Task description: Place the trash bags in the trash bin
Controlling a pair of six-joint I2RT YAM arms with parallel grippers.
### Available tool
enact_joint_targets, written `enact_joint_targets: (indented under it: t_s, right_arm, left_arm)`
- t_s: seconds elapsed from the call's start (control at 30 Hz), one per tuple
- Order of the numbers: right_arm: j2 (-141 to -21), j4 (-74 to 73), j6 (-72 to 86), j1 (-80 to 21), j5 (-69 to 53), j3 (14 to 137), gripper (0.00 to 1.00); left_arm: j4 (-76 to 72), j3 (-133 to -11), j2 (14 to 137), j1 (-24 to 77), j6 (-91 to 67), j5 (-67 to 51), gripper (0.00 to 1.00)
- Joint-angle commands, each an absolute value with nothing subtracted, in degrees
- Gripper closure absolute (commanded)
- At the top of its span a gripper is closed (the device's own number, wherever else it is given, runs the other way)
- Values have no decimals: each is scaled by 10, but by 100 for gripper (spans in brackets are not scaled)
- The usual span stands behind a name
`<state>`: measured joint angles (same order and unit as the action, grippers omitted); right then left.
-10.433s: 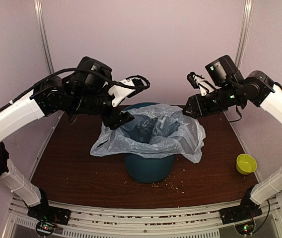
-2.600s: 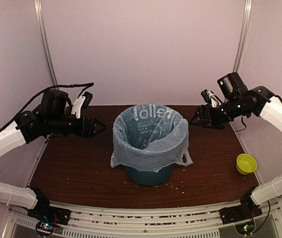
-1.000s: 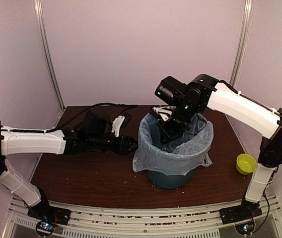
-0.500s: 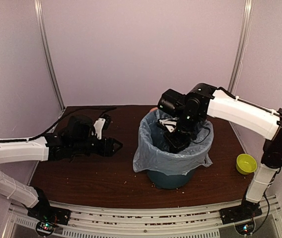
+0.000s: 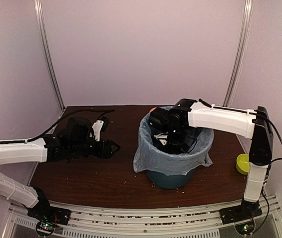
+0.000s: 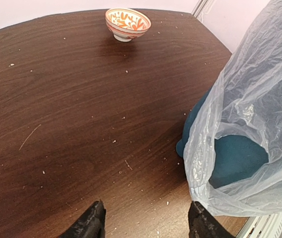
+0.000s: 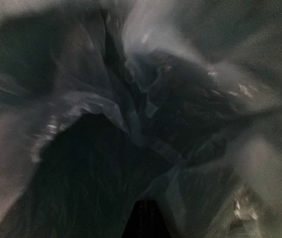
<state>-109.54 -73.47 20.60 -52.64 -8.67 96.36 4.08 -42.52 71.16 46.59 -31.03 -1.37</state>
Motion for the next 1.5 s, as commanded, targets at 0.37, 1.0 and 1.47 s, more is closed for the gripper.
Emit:
enact_joint_targets:
  t_s: [0.37, 1.0, 1.47]
  right_arm:
    - [-1098, -645, 185, -528, -91, 837, 100]
    - [-1169, -575, 164, -528, -106, 792, 100]
    - [-1136, -590, 170, -528, -81, 815, 100]
  left_arm:
    - [29, -413, 690, 461, -322, -3, 42]
    - [57, -427, 684, 461, -314, 3, 41]
    - [55, -439, 700, 461, -303, 6, 39]
